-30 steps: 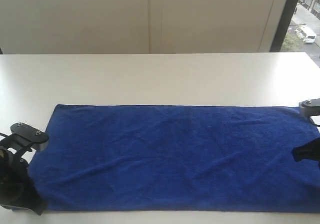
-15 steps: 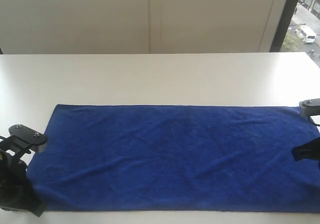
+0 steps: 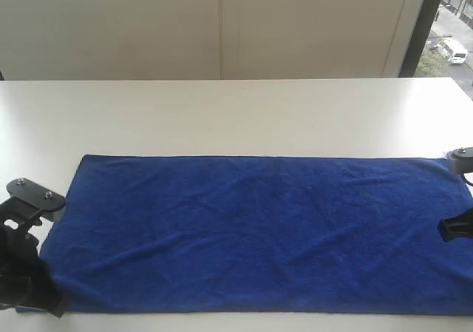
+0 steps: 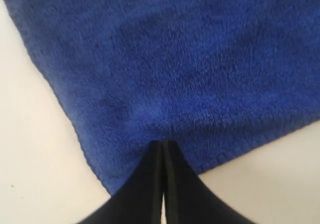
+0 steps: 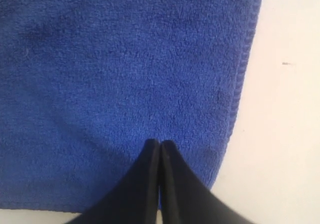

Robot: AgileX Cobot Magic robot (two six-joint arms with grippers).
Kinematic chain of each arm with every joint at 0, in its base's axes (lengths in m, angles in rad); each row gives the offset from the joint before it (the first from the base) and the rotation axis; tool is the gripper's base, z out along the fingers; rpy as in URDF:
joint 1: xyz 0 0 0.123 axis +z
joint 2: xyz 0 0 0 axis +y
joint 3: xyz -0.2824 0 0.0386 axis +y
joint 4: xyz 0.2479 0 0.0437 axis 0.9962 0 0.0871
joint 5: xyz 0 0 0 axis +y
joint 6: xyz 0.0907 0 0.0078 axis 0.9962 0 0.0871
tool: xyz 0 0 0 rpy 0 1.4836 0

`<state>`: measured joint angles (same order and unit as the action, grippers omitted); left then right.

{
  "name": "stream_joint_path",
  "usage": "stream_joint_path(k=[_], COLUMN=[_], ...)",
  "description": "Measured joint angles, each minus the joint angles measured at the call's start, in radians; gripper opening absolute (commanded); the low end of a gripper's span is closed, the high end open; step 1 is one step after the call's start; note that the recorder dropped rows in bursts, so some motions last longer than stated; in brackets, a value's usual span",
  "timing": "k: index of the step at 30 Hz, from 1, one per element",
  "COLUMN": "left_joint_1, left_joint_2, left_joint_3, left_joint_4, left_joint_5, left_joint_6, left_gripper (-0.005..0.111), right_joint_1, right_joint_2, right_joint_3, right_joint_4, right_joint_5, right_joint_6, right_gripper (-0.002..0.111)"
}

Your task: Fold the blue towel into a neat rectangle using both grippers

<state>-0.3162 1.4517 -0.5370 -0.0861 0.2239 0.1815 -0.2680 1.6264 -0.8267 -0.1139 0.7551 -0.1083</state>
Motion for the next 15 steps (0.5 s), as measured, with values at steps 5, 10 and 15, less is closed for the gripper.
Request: stream_joint_path(k=[5,10,15], left_joint_1=[0.0,0.0,0.0], left_joint_2=[0.016,0.016,0.016], left_joint_3=[0.021,0.023,0.023], left_joint_4=[0.0,0.0,0.0], left_joint_5=[-0.011,-0.015,-0.001], left_joint_6=[0.0,-0.002,-0.003], left_gripper=[0.0,0.0,0.0], right_joint_1=[0.0,0.0,0.0], right_joint_2=[0.0,0.0,0.0], right_joint_3=[0.0,0.0,0.0], right_joint_4=[0.0,0.0,0.0], right_joint_5=[0.005,0.032,0.078], right_joint_6=[-0.003,-0.007,-0.009], right_gripper=[0.0,0.0,0.0])
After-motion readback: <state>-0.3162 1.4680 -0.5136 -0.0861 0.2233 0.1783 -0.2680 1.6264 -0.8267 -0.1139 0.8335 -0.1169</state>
